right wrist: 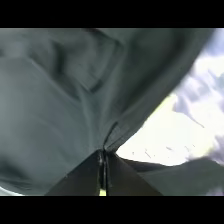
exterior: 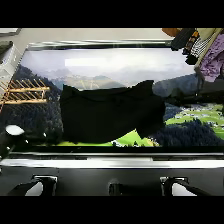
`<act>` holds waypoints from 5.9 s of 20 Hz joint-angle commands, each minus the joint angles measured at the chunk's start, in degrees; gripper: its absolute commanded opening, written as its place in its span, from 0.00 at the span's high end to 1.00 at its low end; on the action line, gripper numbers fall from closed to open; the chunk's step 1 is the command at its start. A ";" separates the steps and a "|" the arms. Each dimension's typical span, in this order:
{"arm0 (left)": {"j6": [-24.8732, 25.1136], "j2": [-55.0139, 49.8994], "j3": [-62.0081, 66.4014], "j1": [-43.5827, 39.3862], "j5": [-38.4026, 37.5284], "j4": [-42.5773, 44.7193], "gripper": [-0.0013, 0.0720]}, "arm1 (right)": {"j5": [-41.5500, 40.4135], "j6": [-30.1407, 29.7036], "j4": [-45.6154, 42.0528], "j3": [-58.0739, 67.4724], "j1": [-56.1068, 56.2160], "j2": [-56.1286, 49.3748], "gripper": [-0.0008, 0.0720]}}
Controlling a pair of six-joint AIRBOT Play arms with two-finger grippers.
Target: Fold the clothes and pants, and hang the long-sleeved shirts on hangers.
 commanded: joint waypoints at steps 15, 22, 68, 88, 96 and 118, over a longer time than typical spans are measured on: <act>-10.19 16.96 77.75 21.20 -1.03 16.48 0.96 | 14.82 30.08 -2.56 38.10 6.45 35.76 0.95; -4.26 10.64 69.70 18.80 -5.79 16.37 0.96 | 2.82 34.25 -11.39 37.27 6.45 22.34 0.95; -6.47 -44.72 59.14 -1.25 -11.08 23.30 0.25 | -1.18 21.00 -29.35 23.91 14.88 -28.79 0.49; 1.03 -7.30 11.08 18.01 -10.03 11.37 0.25 | -4.79 2.49 0.50 -46.75 -6.21 11.32 0.33; 1.05 -7.30 10.86 18.03 -9.64 10.97 0.25 | 5.92 2.99 4.26 -53.44 -2.60 11.32 0.42; 5.38 -7.80 3.08 18.10 -3.82 15.26 0.25 | 9.81 5.57 5.35 -53.16 1.27 17.84 0.95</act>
